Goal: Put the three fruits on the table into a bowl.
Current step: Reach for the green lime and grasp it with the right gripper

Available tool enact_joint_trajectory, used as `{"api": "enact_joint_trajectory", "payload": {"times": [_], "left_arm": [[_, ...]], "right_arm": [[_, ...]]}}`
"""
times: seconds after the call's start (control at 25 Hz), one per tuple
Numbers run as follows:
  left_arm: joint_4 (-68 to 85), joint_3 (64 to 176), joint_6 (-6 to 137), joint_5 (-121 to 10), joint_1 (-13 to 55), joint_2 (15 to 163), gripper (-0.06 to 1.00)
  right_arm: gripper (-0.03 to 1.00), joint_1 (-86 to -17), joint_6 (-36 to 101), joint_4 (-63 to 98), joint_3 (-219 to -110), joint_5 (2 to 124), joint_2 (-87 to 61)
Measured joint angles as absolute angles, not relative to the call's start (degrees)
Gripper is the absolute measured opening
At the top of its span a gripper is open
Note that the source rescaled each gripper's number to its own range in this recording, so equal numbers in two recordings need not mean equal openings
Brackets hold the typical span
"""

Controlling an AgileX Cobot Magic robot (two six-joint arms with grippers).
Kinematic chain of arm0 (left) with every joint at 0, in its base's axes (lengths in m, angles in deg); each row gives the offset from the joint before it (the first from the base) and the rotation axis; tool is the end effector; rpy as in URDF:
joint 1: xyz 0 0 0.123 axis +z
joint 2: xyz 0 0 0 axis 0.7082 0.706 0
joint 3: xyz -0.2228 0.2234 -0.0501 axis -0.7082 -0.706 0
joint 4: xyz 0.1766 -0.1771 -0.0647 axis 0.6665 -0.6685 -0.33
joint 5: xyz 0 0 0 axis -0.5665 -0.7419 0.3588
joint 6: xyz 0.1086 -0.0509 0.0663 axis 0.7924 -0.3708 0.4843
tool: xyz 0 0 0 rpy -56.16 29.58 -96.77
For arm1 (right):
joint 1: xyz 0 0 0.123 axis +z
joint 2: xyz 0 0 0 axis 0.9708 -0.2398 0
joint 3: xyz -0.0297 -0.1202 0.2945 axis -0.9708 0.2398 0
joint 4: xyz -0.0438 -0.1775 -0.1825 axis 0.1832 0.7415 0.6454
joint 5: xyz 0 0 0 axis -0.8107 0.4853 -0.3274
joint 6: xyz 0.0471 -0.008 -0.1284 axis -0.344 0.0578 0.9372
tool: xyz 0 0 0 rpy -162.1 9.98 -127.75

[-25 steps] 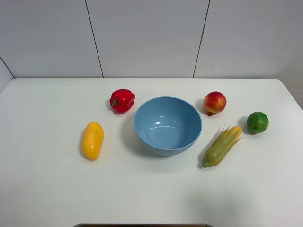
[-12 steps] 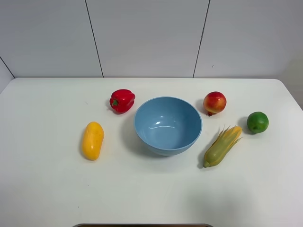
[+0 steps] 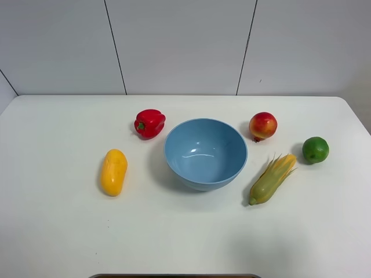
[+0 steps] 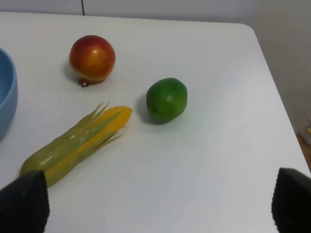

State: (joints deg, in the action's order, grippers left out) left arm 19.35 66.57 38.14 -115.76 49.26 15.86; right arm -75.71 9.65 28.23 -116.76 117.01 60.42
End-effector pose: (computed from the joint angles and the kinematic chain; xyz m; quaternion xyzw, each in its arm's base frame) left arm 0.0073 -0.0060 0.2403 0.0205 0.8756 0.0197 0.4822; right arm -0.0020 -0.0061 0.2752 -0.0009 0.8451 -0.0228 0.5342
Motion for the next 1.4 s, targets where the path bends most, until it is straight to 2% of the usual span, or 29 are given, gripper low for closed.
{"api": "enact_joint_trajectory", "payload": {"times": [0.2,0.4,0.92,1.28,1.4], "left_arm": [[19.3,66.6,38.1,-115.8,49.3,15.9,1.0],[19.3,66.6,38.1,-115.8,49.3,15.9,1.0],[19.2,66.6,38.1,-115.8,49.3,15.9,1.0],[19.2,66.6,38.1,-115.8,49.3,15.9,1.0],[19.2,66.6,38.1,-115.8,49.3,15.9,1.0]], "right_arm": [[0.89,-75.7,9.2,28.3,-116.8,117.0,59.4],[0.89,-75.7,7.9,28.3,-119.1,117.4,49.6],[0.89,-75.7,3.1,33.2,-145.8,119.0,8.0],[0.89,-76.1,1.2,34.0,-157.8,119.8,-14.9],[0.89,-78.5,1.0,32.2,-161.6,119.3,-22.6]]}}
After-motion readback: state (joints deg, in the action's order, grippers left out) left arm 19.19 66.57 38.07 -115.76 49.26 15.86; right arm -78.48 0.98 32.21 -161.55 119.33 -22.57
